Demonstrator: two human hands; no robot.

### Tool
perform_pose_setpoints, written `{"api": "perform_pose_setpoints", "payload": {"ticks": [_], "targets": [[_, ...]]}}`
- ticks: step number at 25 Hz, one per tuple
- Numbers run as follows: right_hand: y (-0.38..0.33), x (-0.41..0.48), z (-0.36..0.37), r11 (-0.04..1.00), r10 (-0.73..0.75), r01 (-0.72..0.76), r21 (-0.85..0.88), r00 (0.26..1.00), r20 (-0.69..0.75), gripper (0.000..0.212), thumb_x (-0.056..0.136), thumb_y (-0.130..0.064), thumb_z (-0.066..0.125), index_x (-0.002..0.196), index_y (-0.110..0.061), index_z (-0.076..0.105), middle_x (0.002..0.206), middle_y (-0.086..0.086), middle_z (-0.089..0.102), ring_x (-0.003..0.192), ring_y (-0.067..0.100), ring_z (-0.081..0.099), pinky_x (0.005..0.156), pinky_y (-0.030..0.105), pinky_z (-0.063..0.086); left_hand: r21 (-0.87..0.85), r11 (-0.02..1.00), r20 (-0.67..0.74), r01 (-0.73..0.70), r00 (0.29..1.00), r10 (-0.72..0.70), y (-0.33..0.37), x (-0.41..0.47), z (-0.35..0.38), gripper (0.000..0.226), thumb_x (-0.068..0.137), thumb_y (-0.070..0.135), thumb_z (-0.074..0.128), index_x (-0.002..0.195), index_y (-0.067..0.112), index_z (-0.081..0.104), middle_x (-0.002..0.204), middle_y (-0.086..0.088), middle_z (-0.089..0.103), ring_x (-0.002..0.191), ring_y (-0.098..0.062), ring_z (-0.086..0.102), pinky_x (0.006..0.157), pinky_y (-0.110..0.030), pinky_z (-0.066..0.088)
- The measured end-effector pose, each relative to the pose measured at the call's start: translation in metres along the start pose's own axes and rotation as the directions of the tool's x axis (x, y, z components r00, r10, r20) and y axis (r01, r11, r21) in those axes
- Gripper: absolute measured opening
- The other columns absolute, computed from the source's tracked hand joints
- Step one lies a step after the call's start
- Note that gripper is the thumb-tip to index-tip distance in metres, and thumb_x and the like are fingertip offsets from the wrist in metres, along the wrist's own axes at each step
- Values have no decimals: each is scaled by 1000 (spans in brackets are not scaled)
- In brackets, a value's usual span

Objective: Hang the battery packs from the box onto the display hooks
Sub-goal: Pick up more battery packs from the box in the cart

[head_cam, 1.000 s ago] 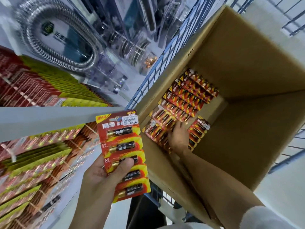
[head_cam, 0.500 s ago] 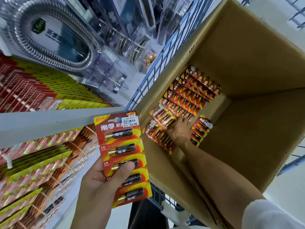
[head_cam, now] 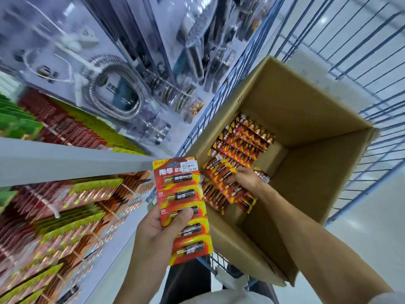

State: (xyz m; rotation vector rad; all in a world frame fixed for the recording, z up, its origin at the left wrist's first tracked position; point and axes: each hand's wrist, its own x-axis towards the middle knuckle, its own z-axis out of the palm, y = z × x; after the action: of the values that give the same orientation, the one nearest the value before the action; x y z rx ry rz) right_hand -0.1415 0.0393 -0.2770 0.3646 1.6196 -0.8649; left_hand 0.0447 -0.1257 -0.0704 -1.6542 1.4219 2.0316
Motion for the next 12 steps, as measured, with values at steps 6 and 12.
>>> {"api": "perform_pose_setpoints", "payload": {"ticks": [6, 12], "targets": [[-4, -175, -7, 907, -337, 341, 248, 940, -62, 54, 78, -15, 86, 127, -20, 62, 117, 8, 75, 103, 26, 75, 91, 44, 60, -126, 986, 157, -108, 979, 127, 19, -43, -16, 43, 86, 24, 69, 128, 25, 67, 112, -9, 79, 96, -33, 78, 79, -52, 63], [16, -317, 26, 709, -648, 622, 333, 761, -43, 60, 78, -5, 86, 130, -17, 59, 122, 18, 71, 109, 38, 71, 91, 54, 58, -309, 915, 176, -260, 930, 323, 12, -123, -45, 43, 85, 25, 67, 127, 33, 66, 111, -8, 79, 93, -31, 78, 67, -45, 66]]}}
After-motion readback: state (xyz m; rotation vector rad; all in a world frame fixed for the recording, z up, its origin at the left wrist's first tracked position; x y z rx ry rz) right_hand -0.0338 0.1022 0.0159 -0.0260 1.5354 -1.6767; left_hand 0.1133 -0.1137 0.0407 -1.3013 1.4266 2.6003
